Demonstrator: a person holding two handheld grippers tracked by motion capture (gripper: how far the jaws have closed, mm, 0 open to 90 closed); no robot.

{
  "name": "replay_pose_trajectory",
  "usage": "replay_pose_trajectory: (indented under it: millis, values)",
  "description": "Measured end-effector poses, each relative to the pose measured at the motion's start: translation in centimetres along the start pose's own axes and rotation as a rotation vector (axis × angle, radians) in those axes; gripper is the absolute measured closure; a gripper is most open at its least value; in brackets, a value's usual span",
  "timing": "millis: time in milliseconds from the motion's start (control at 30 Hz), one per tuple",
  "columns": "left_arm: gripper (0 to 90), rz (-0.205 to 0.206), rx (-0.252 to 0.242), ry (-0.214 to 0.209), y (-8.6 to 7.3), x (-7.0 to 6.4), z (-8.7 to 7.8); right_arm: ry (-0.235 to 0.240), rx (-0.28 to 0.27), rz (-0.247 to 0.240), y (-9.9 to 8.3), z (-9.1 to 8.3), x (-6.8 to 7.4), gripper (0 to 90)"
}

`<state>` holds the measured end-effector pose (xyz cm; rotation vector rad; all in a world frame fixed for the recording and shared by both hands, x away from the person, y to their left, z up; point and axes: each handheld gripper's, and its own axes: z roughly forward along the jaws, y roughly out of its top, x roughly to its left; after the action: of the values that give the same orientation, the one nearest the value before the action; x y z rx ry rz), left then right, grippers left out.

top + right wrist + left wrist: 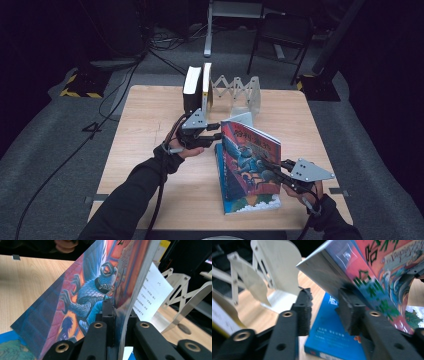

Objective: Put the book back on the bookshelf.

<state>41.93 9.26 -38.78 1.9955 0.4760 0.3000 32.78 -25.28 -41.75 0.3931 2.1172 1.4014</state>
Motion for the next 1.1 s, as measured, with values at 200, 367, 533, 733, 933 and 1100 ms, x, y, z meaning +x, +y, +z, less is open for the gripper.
replay_pose_trajectory:
  millis: [200,367,533,733,933,1100]
  values:
    - [44.1,-0.056,0.031,-0.086,-3.0,-1.3,-0.6,0.001,0.013,0.028,-0.5,0.5,-0.2,83.7]
    - [31.2,-0.11,0.105,-0.228,-4.7,-3.4,1.3,0.004,0.022,0.041,-0.6,0.9,-0.3,83.6]
    - [24.9,-0.125,0.114,-0.255,-4.5,-3.9,2.9,0.006,0.027,0.044,-0.7,1.2,-0.4,83.4]
    - [25.0,-0.144,0.111,-0.223,-4.0,-3.8,4.2,0.004,0.025,0.035,-0.7,1.3,-0.4,83.1]
    - [24.6,-0.179,0.077,-0.19,-3.5,-3.1,5.2,0.001,0.028,0.021,-0.5,1.3,-0.3,82.2]
    - [33.8,-0.166,0.037,-0.166,-2.5,-2.3,4.9,0.001,0.019,0.022,-0.4,1.3,-0.4,81.6]
